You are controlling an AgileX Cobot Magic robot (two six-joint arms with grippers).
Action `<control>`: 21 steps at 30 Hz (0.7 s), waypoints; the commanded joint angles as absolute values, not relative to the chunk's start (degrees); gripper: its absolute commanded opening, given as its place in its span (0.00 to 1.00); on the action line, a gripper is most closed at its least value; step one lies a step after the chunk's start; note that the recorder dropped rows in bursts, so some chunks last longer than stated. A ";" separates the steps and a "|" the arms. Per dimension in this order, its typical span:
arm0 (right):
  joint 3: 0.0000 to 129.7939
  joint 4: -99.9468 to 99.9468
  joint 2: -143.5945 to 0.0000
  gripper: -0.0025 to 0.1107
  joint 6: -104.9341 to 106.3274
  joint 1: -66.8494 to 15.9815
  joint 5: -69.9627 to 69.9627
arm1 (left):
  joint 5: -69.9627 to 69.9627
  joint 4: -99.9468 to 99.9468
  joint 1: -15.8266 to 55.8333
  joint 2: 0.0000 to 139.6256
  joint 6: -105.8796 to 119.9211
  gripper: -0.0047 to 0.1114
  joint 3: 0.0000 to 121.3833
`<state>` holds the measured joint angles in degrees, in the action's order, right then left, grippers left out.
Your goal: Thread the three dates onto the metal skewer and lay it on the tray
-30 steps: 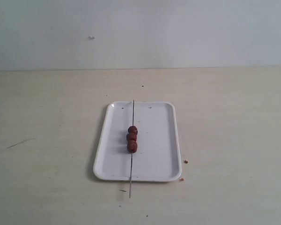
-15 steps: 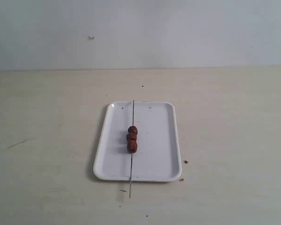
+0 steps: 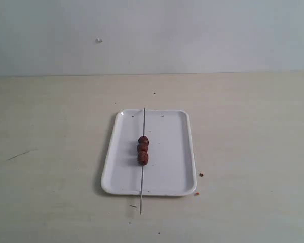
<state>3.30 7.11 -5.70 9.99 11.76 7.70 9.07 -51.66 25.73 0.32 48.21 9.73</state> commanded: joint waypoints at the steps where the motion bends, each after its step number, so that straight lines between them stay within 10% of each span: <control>1: 0.05 5.95 -5.07 0.02 10.49 12.10 5.80 | 8.80 -52.10 25.74 0.00 48.31 0.04 9.57; 21: 0.00 5.60 0.00 0.02 8.56 12.10 16.09 | 8.80 -52.10 25.74 0.00 48.31 0.04 9.57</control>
<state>0.23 5.87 -0.39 8.86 11.76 15.91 9.07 -51.66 25.73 0.32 48.21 9.73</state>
